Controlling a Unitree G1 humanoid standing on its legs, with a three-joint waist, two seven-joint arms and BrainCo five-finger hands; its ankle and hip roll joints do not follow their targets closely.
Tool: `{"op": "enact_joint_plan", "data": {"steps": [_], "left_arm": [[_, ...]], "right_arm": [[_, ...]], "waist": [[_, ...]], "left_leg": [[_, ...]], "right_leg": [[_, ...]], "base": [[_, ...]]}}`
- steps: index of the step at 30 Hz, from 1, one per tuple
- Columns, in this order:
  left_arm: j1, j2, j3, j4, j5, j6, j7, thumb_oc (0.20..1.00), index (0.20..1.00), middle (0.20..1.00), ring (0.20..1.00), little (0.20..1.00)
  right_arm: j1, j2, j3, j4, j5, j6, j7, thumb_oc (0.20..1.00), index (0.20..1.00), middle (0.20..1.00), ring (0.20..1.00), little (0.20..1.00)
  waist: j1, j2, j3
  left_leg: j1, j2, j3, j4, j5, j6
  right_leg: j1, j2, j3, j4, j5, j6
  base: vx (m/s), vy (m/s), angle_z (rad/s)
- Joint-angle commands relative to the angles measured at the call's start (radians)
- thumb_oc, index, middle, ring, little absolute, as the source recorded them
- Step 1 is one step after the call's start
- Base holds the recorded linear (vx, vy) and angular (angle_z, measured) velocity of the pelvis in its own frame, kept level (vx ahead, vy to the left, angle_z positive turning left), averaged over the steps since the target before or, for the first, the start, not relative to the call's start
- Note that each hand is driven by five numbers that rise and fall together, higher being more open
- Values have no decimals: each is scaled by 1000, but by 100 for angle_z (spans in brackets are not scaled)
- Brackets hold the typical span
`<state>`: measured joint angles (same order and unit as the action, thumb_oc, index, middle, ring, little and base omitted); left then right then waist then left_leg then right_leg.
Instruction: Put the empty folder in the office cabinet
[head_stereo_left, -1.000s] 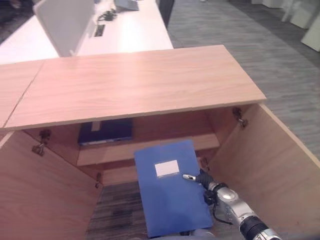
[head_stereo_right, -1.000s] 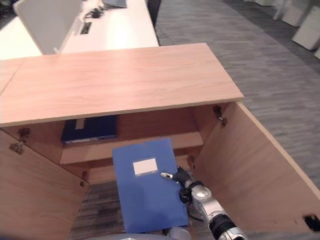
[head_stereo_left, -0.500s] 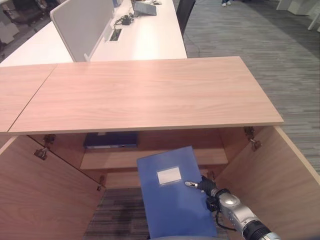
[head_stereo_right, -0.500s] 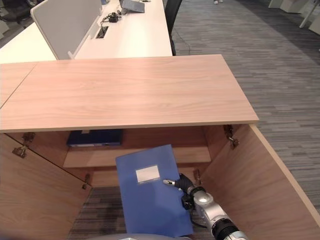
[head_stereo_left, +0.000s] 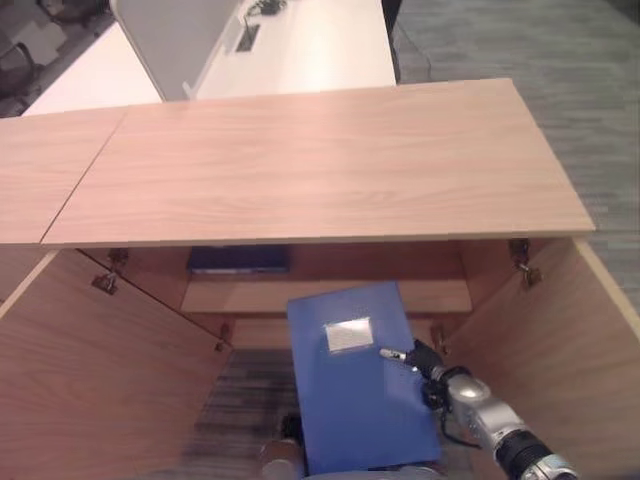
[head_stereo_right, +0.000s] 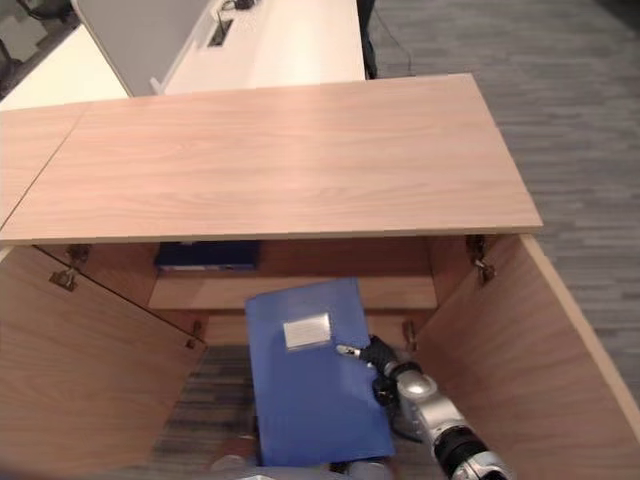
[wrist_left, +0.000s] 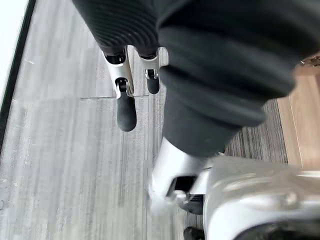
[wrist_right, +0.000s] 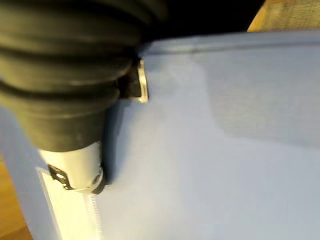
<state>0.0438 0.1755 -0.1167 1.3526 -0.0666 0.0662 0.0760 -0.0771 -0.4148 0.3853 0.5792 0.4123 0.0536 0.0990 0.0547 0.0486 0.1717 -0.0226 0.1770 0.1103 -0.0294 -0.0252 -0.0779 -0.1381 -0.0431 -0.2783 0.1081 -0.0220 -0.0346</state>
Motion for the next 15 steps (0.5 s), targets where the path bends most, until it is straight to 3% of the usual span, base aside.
{"op": "enact_joint_plan", "data": {"steps": [1,6,15], "left_arm": [[48,3,-8,36,29,6,9,1000,1000,1000,1000,1000],[49,7,-25,3,41,-4,20,1000,1000,1000,1000,1000],[62,8,-54,-9,47,-7,29,1000,1000,1000,1000,1000]], "right_arm": [[75,46,40,-64,25,-16,30,200,200,200,200,200],[100,71,17,-59,89,-7,18,200,200,200,200,200],[20,118,-31,-59,275,-53,-40,200,200,200,200,200]], "waist": [[-5,-24,-79],[-8,-19,-89],[-5,-26,-92]], "left_leg": [[28,-49,4,-51,104,-15],[73,-76,19,-58,74,-4],[89,-97,24,-58,42,11]], "right_leg": [[198,-45,42,-141,-5,107],[231,-70,40,-166,16,124],[239,-83,47,-195,37,141]], "base": [[116,116,-34],[82,101,-15],[42,36,3]]}}
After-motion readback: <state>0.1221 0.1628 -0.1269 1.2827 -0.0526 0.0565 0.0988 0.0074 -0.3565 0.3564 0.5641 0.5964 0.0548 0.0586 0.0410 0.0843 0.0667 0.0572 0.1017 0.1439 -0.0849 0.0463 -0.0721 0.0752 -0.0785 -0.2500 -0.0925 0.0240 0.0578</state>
